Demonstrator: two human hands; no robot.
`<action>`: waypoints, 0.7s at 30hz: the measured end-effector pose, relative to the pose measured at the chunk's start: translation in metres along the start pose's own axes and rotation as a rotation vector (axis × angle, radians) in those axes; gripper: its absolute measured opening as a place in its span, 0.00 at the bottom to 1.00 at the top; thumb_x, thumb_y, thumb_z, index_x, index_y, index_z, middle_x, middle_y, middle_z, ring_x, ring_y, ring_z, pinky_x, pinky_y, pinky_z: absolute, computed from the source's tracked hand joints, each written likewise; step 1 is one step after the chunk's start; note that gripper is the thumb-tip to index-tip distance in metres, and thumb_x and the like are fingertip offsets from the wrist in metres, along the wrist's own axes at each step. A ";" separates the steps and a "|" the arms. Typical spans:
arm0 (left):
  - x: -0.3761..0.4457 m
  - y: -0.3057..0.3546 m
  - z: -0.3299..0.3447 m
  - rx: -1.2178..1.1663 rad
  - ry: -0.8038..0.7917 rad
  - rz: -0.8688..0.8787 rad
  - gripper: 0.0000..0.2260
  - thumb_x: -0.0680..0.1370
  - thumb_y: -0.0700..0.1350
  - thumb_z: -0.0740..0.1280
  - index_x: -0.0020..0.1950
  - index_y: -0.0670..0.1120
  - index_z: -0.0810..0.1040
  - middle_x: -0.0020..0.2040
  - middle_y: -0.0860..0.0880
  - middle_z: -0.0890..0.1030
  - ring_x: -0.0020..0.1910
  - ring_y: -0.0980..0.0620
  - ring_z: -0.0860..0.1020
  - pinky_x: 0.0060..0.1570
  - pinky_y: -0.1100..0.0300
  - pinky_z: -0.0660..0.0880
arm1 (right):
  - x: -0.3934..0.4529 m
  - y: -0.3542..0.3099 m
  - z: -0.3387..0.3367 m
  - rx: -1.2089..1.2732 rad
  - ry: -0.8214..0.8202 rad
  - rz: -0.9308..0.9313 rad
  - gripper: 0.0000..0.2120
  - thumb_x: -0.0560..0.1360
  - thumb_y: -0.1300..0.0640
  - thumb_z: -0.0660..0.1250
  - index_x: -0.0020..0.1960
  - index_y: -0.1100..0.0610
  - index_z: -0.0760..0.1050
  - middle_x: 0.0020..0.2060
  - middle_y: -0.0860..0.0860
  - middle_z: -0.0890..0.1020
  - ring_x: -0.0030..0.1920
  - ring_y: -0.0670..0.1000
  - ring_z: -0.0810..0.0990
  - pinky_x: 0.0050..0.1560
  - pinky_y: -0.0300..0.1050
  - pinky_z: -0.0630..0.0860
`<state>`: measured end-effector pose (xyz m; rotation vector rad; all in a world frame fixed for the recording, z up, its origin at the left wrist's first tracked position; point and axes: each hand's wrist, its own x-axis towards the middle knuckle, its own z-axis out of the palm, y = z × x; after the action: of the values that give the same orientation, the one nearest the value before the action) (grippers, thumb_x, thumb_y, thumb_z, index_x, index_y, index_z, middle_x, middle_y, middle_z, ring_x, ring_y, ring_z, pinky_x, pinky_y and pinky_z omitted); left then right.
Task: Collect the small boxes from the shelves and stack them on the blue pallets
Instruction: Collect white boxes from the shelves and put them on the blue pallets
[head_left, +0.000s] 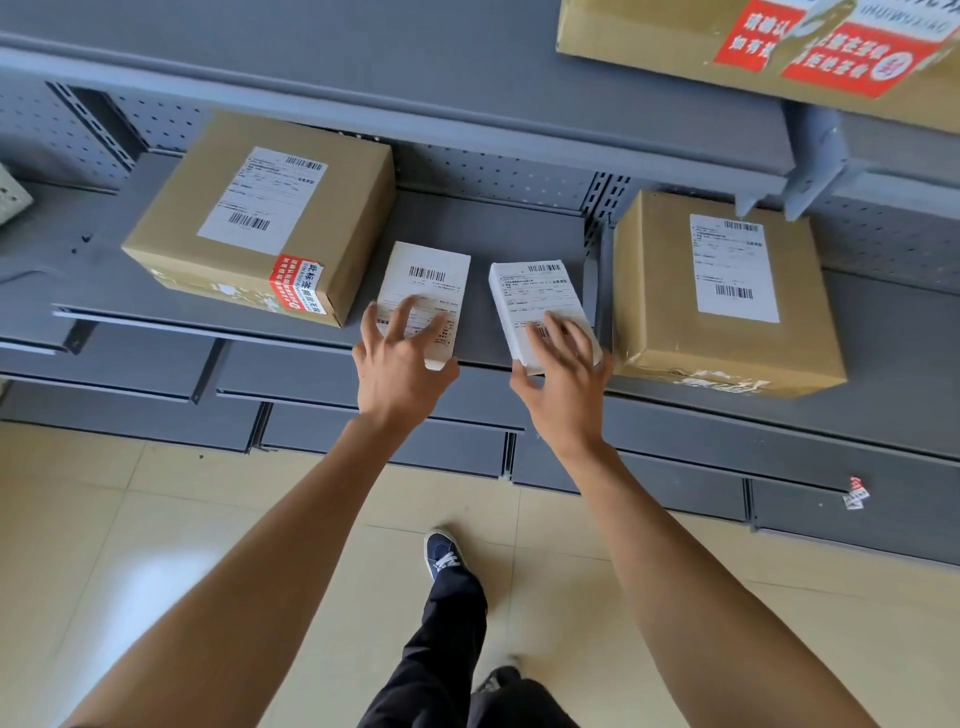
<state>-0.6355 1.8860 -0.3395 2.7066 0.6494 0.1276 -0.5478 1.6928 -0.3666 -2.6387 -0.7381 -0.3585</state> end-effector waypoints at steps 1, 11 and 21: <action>-0.005 0.002 -0.003 -0.007 0.009 0.007 0.24 0.73 0.54 0.73 0.69 0.55 0.77 0.76 0.50 0.64 0.74 0.34 0.58 0.62 0.33 0.71 | -0.004 -0.002 -0.004 0.006 0.029 -0.017 0.19 0.75 0.47 0.65 0.64 0.52 0.78 0.68 0.50 0.76 0.70 0.54 0.72 0.60 0.62 0.69; -0.093 0.049 -0.049 -0.059 0.145 0.150 0.22 0.72 0.55 0.71 0.66 0.55 0.78 0.73 0.52 0.67 0.72 0.36 0.61 0.58 0.36 0.73 | -0.068 -0.006 -0.103 0.010 0.256 -0.037 0.19 0.76 0.46 0.67 0.64 0.51 0.79 0.69 0.49 0.77 0.70 0.52 0.72 0.60 0.61 0.69; -0.189 0.162 -0.073 -0.094 0.130 0.390 0.23 0.72 0.57 0.71 0.66 0.57 0.79 0.73 0.54 0.68 0.73 0.39 0.61 0.61 0.39 0.71 | -0.181 0.048 -0.232 -0.060 0.457 0.093 0.17 0.73 0.47 0.69 0.60 0.51 0.81 0.66 0.49 0.79 0.68 0.51 0.74 0.59 0.59 0.69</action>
<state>-0.7475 1.6886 -0.2145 2.7156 0.1357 0.4228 -0.7048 1.4768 -0.2333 -2.4908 -0.4583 -0.9278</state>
